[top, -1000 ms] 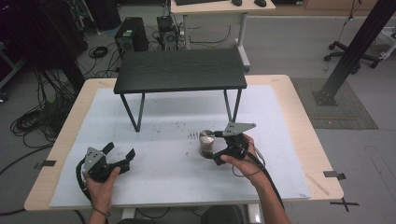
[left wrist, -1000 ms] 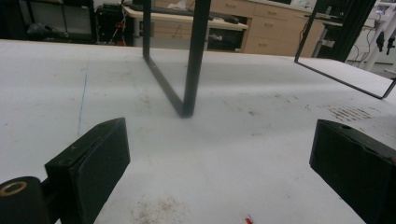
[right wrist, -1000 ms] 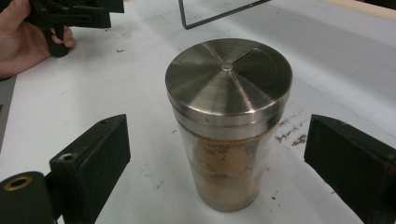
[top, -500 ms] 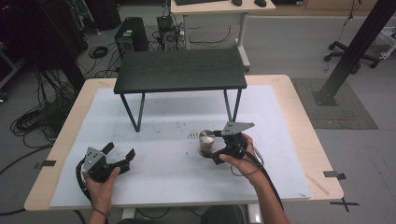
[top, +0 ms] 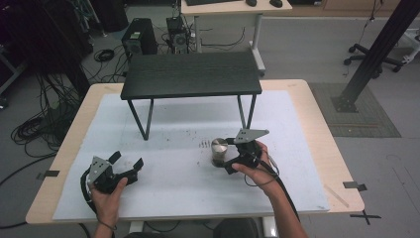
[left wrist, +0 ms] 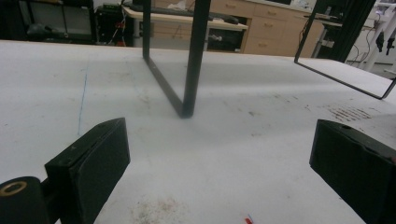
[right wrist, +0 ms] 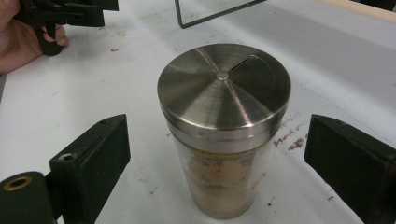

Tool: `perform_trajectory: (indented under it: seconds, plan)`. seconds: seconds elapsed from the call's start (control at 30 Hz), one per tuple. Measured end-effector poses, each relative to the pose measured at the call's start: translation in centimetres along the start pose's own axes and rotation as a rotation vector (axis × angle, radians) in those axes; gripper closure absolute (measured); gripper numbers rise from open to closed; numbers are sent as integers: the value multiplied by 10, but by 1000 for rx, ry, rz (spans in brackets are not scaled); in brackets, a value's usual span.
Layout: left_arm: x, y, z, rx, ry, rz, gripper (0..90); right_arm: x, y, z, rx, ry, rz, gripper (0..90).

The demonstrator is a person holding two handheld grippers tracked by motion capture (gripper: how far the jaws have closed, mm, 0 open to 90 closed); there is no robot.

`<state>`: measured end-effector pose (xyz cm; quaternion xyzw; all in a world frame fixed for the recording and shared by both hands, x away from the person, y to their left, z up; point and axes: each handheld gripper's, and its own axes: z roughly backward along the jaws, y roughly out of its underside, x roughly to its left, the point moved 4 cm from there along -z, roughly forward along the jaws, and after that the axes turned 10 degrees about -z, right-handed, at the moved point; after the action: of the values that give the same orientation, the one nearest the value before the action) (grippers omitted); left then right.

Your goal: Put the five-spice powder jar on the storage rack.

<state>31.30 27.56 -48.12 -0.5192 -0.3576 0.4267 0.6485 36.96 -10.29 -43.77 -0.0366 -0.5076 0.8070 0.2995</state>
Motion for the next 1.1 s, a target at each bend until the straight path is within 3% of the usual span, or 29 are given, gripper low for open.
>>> perform_trajectory:
  seconds: [1.1]
  plan:
    - [0,0,0,1,0,1,53,-1,0,-1,7,8,6,72]
